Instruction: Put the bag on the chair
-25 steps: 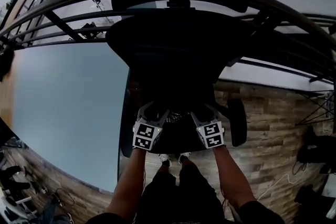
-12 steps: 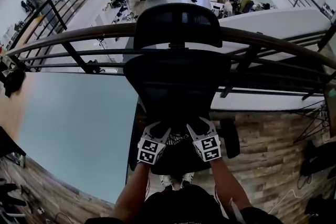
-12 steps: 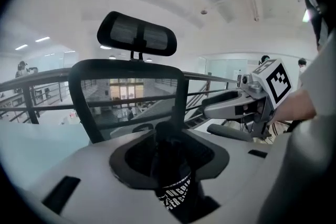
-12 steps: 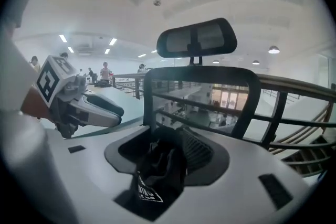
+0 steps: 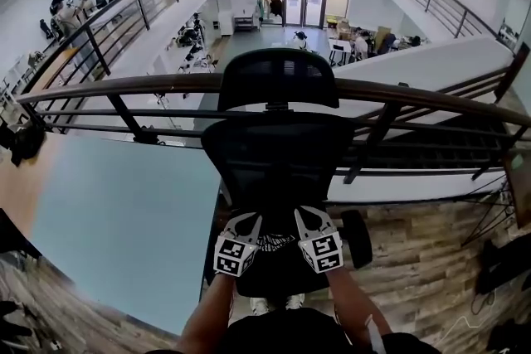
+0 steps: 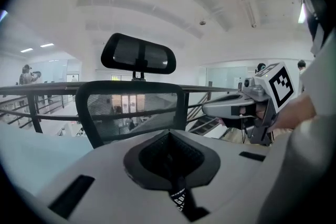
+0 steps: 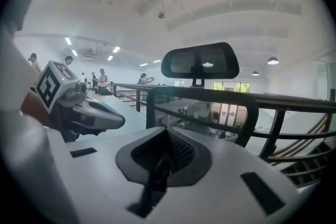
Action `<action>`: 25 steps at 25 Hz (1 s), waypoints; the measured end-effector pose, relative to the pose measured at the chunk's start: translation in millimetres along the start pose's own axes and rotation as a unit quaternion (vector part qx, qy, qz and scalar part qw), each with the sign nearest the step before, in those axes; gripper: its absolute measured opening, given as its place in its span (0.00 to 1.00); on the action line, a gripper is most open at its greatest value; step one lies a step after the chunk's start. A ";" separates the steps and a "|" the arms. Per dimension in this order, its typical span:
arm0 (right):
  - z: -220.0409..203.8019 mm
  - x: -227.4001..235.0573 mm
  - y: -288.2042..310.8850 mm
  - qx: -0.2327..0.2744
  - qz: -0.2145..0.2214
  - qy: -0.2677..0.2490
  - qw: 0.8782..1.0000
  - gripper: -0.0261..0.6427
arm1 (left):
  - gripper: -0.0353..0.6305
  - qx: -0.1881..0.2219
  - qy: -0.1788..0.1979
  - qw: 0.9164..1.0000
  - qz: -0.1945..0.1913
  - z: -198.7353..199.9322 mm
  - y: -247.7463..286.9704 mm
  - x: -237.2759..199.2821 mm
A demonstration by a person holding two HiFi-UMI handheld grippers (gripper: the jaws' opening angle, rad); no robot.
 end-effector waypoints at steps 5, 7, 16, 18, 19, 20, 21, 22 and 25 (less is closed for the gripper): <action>17.9 -6.4 -1.9 0.031 0.001 -0.013 0.999 0.07 | 0.07 0.021 -0.001 1.000 -0.005 10.9 -4.0 1.2; 24.9 -7.5 -2.9 0.040 0.005 -0.020 0.999 0.07 | 0.07 0.027 0.001 1.000 -0.003 15.4 -6.2 3.1; 37.7 -9.7 -6.2 0.078 0.049 -0.014 0.996 0.07 | 0.07 0.038 0.011 0.999 0.017 17.6 -5.5 5.7; 36.4 -10.3 -7.2 0.079 0.054 -0.010 0.995 0.07 | 0.07 0.031 0.010 0.999 0.011 16.1 -3.2 4.7; 35.0 -10.6 -8.0 0.079 0.057 -0.009 0.995 0.07 | 0.07 0.030 0.009 0.999 0.008 15.5 -2.0 4.5; 33.9 -10.8 -8.5 0.079 0.059 -0.008 0.995 0.07 | 0.07 0.029 0.008 1.000 0.006 15.1 -1.1 4.5; 33.4 -10.8 -8.8 0.079 0.060 -0.008 0.995 0.07 | 0.07 0.028 0.007 1.000 0.005 15.0 -0.7 4.5; 33.3 -10.4 -8.8 0.079 0.061 -0.008 0.995 0.07 | 0.07 0.028 0.006 1.000 0.004 15.5 -0.5 4.6; 35.0 -6.4 -8.4 0.080 0.058 -0.010 0.995 0.07 | 0.07 0.033 0.011 0.999 0.005 20.4 0.7 5.3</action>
Point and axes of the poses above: the fingertips, and each gripper's own axes: y forward along the fingers, x to its right, z out of its top, the point moved 9 cm from there along -y, backward along the fingers, and after that the axes turned 6 degrees about -y, right-handed, at the moved point
